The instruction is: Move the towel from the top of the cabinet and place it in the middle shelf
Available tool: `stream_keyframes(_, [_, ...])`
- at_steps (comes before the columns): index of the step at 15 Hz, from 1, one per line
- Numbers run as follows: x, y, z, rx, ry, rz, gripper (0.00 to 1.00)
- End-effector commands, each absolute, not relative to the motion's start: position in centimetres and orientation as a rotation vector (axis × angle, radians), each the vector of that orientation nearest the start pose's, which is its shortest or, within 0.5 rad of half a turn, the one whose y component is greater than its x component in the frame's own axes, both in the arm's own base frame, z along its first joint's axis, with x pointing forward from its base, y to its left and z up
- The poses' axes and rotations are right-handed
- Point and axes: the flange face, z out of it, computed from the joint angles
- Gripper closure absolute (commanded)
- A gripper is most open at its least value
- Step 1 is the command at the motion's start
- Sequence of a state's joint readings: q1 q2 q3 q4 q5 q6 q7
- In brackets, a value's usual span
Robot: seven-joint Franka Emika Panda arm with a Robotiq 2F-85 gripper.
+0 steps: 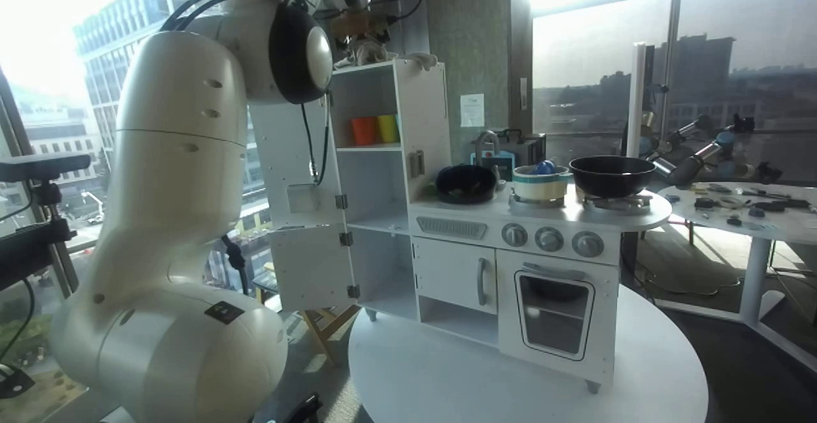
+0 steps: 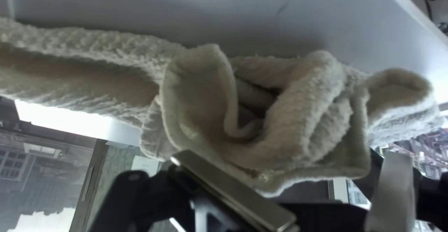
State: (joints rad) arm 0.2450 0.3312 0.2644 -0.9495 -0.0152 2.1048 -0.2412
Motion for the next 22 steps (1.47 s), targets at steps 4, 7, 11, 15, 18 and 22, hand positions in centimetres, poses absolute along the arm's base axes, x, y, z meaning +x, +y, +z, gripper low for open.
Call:
stream_keyframes(4, [59.6, 26.6, 79.6, -2.704, -0.772, -1.066, 0.0])
stream_keyframes(7, [60.4, 26.9, 78.6, -2.728, -0.777, -1.069, 0.0])
stream_keyframes(11, [60.5, 28.9, 78.0, -2.701, -0.839, -1.112, 0.0])
stream_keyframes(15, [60.9, 29.6, 77.2, -2.692, -0.845, -1.085, 0.41])
stream_keyframes(18, [60.5, 30.0, 77.6, -2.678, -0.856, -1.099, 0.64])
stream_keyframes(22, [58.2, 30.9, 79.8, -2.678, -0.874, -1.187, 0.94])
